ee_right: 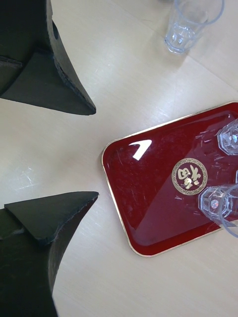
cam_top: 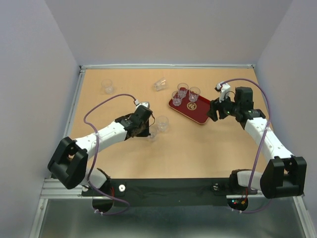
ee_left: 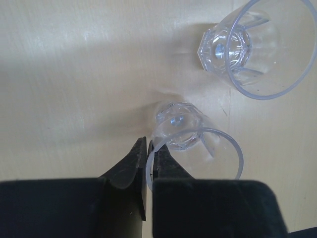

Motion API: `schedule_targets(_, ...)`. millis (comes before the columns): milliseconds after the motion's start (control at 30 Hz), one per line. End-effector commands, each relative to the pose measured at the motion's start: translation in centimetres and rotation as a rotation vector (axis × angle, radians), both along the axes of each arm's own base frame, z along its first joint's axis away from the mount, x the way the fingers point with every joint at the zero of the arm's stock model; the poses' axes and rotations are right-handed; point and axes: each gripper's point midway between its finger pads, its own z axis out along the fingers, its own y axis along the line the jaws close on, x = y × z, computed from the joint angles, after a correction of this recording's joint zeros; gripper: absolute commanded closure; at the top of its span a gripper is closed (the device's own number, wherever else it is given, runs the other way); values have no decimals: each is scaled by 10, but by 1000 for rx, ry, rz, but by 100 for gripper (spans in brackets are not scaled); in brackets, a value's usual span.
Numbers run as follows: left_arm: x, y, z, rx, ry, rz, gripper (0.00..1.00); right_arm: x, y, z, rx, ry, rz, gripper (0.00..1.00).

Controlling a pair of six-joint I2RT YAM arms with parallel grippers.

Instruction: Place the glasses into the tray

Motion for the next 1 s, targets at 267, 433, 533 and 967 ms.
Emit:
schedule_targets(267,2,-28,144,-147,-337,-362,100,6,-4,17,-9,-83,0,32)
schedule_targets(433,20,-45,181,-164,-440,-421,100,7,-6,17,-19,-88,-11,32)
schedule_targets(533,41,-65,194,-174,-458,-431,100,9,-11,17,-37,-95,-38,32)
schedule_targets(967,126,-144,171,-78,-436,-428,100,21,-34,19,-81,-111,-166,31)
